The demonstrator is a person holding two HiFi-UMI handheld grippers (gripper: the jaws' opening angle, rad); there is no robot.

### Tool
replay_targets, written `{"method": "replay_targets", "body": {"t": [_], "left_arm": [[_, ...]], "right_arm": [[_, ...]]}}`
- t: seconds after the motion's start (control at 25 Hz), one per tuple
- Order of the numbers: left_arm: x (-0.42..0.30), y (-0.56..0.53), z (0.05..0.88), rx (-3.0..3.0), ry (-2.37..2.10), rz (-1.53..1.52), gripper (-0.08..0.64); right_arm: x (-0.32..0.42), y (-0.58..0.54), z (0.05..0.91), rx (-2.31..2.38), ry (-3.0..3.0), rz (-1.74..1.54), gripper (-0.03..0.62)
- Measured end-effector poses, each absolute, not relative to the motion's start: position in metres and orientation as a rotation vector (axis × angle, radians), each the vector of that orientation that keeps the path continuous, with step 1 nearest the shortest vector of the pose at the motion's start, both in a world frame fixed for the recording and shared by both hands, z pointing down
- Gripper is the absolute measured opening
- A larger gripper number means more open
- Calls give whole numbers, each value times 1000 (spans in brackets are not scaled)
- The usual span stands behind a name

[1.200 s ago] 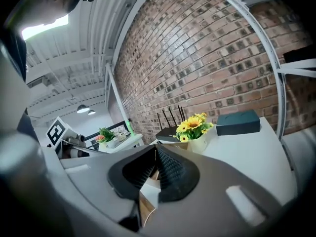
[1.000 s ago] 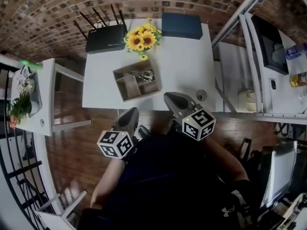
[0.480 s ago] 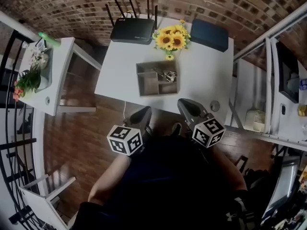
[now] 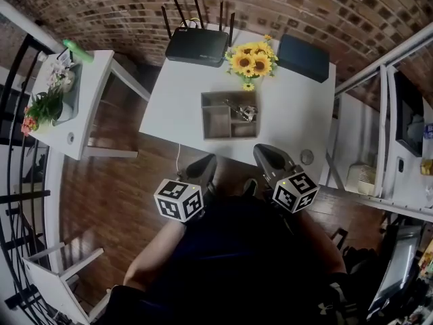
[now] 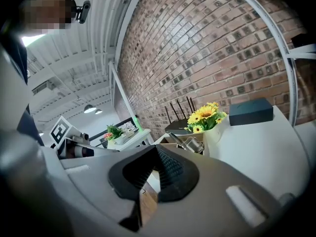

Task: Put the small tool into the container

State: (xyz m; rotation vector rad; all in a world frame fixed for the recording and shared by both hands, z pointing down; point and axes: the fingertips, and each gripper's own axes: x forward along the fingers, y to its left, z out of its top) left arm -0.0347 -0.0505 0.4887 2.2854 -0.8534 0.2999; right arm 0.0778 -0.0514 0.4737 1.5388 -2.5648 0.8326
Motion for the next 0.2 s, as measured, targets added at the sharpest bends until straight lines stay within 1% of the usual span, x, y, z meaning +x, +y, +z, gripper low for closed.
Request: {"method": "replay_targets", "body": {"t": [0.2], "left_arm": [[-37,-49,491,2277,-851,306,3]], "right_arm": [[79,-50,477,1548,-2547,835,11]]}}
